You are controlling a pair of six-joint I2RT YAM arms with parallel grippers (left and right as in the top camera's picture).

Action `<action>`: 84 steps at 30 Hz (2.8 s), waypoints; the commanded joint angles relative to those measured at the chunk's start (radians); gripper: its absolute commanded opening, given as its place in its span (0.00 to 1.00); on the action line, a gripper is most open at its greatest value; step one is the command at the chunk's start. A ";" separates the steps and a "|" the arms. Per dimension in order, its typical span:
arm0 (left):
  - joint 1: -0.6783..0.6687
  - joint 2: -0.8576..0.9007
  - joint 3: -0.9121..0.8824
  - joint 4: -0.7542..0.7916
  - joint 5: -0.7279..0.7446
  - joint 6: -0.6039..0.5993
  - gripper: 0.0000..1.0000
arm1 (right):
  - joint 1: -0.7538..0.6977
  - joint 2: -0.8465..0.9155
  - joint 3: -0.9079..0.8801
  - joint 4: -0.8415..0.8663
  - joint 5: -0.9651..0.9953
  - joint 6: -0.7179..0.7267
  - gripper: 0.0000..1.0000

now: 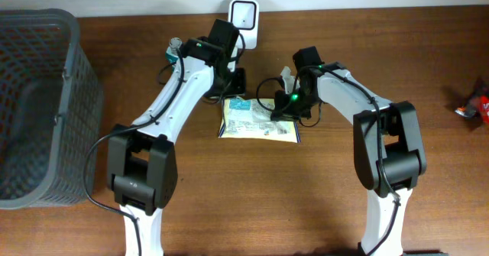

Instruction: Scan the item barcode

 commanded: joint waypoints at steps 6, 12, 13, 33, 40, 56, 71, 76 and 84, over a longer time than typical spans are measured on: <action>-0.003 0.109 -0.103 0.049 -0.188 -0.006 0.00 | 0.000 0.034 -0.033 -0.008 0.082 -0.003 0.04; 0.014 0.054 0.065 -0.158 -0.386 -0.036 0.00 | 0.001 0.032 -0.026 -0.015 0.088 -0.052 0.04; 0.015 0.032 0.103 -0.190 -0.381 -0.045 0.00 | 0.001 0.025 0.002 -0.049 0.093 -0.053 0.04; -0.066 0.216 0.053 -0.182 -0.077 -0.024 0.00 | -0.003 -0.019 -0.003 -0.288 0.144 -0.018 0.04; -0.026 0.209 0.054 -0.291 -0.122 -0.107 0.00 | -0.005 -0.019 0.010 -0.139 0.360 0.039 0.04; -0.027 0.130 0.057 -0.024 0.019 -0.013 0.00 | -0.014 -0.016 0.171 -0.191 0.269 0.114 0.04; -0.003 0.208 0.237 -0.280 -0.285 -0.103 0.00 | -0.013 0.065 0.384 -0.485 0.600 0.176 0.19; 0.018 0.214 0.287 -0.246 -0.032 0.026 0.49 | -0.027 0.065 0.484 -0.589 0.657 0.166 0.99; 0.032 0.322 0.287 -0.213 0.096 0.169 0.99 | -0.257 0.066 0.484 -0.608 0.538 0.169 0.99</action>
